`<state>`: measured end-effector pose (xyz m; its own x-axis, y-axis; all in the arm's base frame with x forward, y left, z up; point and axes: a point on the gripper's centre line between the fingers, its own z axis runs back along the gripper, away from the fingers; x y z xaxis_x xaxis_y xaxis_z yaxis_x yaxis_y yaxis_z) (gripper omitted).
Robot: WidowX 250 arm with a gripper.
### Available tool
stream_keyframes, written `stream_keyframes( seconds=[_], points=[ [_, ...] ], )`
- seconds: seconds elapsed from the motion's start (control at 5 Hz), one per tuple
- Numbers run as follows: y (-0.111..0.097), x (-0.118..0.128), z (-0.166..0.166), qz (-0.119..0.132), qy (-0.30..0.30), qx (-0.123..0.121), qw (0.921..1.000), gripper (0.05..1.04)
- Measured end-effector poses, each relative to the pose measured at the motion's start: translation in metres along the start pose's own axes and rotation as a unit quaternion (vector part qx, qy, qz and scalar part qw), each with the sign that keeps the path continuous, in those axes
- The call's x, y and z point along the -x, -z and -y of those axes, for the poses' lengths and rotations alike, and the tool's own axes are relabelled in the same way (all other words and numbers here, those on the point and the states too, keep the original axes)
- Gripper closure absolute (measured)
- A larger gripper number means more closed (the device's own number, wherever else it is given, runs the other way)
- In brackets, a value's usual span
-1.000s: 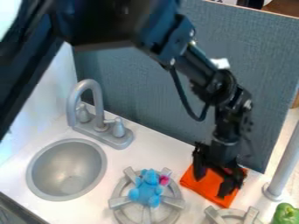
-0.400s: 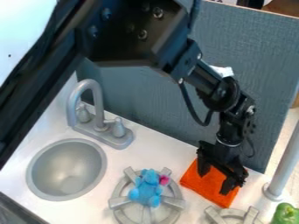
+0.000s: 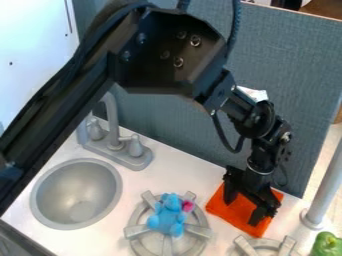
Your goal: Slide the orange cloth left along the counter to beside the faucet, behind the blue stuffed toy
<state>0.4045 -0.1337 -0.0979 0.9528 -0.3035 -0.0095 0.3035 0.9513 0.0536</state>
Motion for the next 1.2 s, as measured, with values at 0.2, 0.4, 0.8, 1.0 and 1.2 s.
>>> stream_keyframes(
  seconds=[0.2,0.4,0.8,1.0,1.2],
  points=[
    [0.01,0.001,-0.001,-0.004,-0.004,0.012,0.9999,0.083],
    [0.012,0.006,-0.025,-0.02,-0.031,0.002,0.9993,0.083],
    [0.017,0.003,-0.064,-0.017,-0.079,-0.017,0.9966,0.083],
    [0.019,0.006,-0.093,-0.041,-0.118,-0.022,0.9919,0.083],
    [0.02,0.02,-0.12,-0.075,-0.164,-0.032,0.9831,0.083]
  ],
)
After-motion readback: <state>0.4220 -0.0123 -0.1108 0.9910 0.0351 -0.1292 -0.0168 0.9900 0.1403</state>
